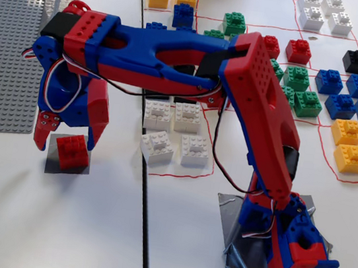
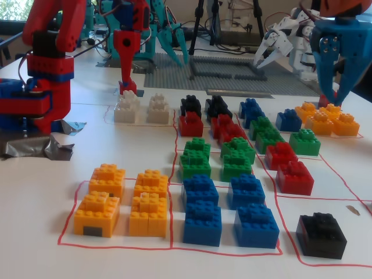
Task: Grab the block and put it in the grey marker
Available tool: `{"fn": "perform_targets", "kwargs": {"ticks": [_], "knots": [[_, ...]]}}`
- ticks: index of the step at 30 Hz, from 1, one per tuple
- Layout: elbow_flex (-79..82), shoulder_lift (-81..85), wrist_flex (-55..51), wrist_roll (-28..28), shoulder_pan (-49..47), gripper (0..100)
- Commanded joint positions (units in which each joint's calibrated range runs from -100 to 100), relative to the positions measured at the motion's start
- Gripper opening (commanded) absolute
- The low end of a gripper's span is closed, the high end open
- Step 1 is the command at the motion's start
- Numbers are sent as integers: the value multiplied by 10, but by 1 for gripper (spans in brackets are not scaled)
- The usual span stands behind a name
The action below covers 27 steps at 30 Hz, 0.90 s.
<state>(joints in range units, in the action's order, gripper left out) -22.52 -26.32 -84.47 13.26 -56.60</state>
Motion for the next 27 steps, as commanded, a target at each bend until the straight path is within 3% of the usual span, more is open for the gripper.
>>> {"fn": "perform_targets", "kwargs": {"ticks": [1, 9, 15, 27], "knots": [[-55, 21, -8, -6, -7, 27], [-100, 21, -28, -10, -7, 21], [-105, 32, -35, -6, 2, 0], [-105, 91, -51, -13, 43, 0]]}}
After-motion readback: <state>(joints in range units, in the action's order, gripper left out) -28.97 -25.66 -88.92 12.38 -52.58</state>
